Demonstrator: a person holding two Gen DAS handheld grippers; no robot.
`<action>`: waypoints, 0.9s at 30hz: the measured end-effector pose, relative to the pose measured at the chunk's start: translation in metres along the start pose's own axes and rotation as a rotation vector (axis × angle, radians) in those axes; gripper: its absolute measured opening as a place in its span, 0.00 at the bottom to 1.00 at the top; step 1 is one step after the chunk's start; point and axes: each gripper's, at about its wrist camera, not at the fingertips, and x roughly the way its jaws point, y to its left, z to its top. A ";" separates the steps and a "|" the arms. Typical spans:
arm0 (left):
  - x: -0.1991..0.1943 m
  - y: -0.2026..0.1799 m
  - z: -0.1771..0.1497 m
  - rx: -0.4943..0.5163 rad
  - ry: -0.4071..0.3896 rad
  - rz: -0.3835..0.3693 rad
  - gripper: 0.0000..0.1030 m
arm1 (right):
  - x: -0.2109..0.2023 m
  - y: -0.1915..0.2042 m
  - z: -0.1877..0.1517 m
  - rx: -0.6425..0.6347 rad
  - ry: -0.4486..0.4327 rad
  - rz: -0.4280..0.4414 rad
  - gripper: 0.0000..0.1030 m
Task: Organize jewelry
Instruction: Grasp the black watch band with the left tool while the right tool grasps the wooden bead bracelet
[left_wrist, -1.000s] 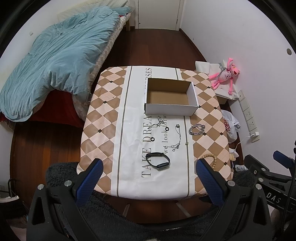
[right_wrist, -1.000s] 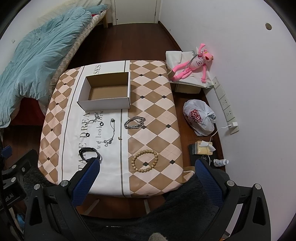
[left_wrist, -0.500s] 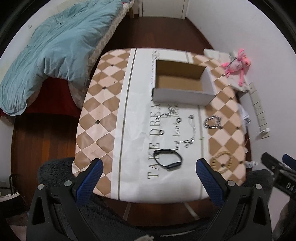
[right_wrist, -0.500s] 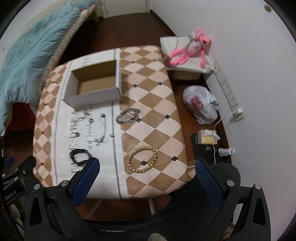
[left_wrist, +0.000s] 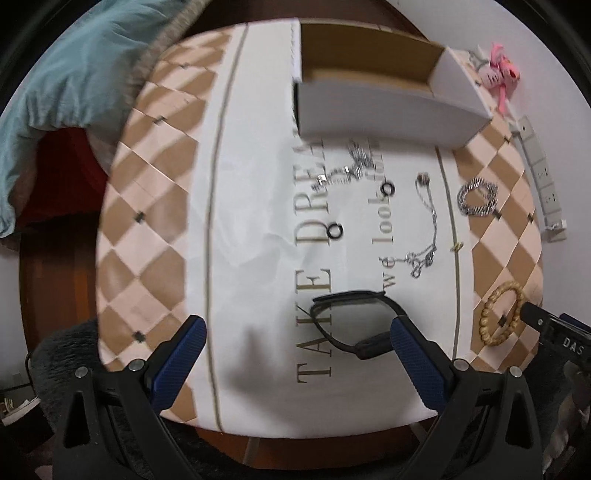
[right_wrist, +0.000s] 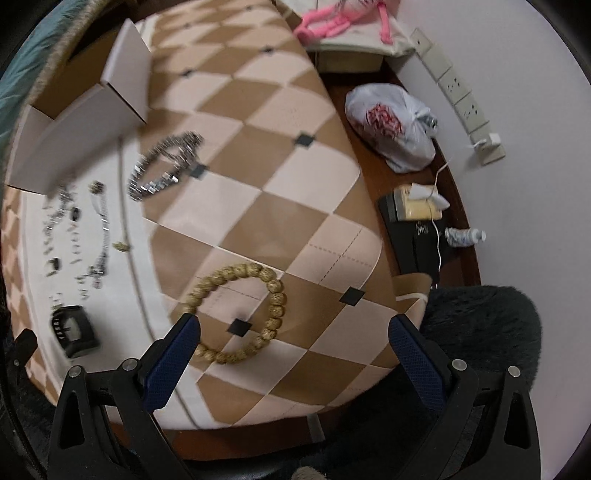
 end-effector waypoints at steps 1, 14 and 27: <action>0.004 0.000 0.000 -0.001 0.011 -0.006 0.97 | 0.007 0.000 0.000 0.006 0.012 0.002 0.97; 0.037 0.009 -0.008 -0.021 0.053 -0.105 0.44 | 0.038 -0.008 -0.006 0.061 0.038 0.069 0.79; 0.046 0.017 -0.020 0.038 -0.011 -0.080 0.10 | 0.021 0.020 -0.016 -0.030 -0.052 0.069 0.37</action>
